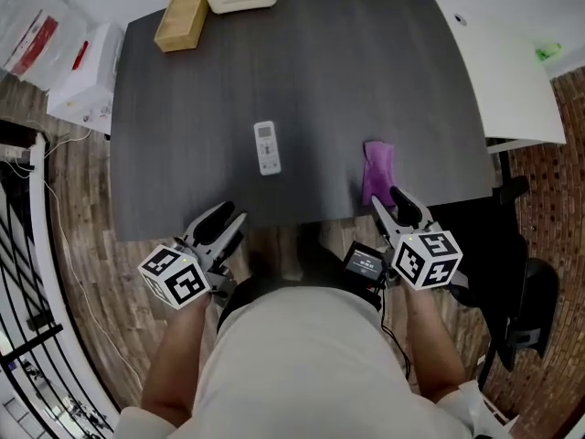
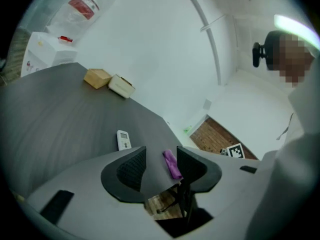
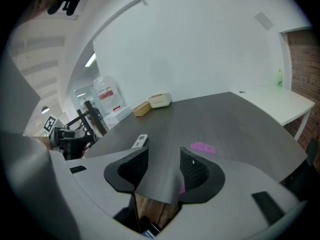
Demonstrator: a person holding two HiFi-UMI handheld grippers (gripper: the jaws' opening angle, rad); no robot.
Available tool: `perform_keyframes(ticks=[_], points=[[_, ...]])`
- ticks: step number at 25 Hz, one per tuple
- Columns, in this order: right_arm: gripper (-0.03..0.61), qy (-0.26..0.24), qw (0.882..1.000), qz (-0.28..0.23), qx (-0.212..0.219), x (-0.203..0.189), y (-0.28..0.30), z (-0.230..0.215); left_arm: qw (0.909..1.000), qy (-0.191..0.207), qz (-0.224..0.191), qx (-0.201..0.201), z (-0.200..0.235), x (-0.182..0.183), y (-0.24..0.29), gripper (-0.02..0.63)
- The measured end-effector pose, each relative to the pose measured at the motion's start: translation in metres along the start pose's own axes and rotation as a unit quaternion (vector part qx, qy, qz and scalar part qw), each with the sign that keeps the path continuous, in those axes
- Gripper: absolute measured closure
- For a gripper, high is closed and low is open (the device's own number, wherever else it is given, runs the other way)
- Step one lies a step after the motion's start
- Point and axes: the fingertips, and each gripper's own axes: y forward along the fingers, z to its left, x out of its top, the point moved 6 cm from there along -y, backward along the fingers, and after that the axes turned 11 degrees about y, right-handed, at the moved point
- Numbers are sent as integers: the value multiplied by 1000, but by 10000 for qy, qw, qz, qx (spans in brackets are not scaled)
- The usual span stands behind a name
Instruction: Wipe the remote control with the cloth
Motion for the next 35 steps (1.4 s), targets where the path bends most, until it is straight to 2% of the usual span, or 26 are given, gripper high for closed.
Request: perform_keyframes(ticks=[6,10,13,17,21,24,29,31,33,35], points=[[379,-110,9981,610,1,-3,39,-42,9965,-291,359,698,13,-16,39,427],[379,-254,9957,834,-321,-12,57,-60,9912,-242,748,1070,33,-25,62,426],[379,-475,9919,899,-760,-18,72,-75,9855,-69,1035,1345,48,-28,79,407],[377,-564,9843,1016,-1331,-24,93,-92,9745,259,1510,1641,67,-31,106,318],[377,-630,9776,1166,-1637,-28,103,-99,9611,574,1960,1856,73,-38,134,261],[377,-789,9722,1324,-1761,-36,110,-100,9471,893,2308,2043,76,-43,151,238],[386,-714,9743,1356,-1648,-40,115,-102,9234,1436,2827,2164,82,-55,171,238],[414,-861,9739,1367,-1593,-40,116,-100,9160,1763,2931,2096,86,-56,170,241],[451,-1043,9719,1419,-1564,-41,116,-98,9113,2169,3010,1787,86,-58,164,263],[463,-1130,9709,1470,-1517,-41,114,-96,9036,2638,3116,1297,85,-60,160,303]])
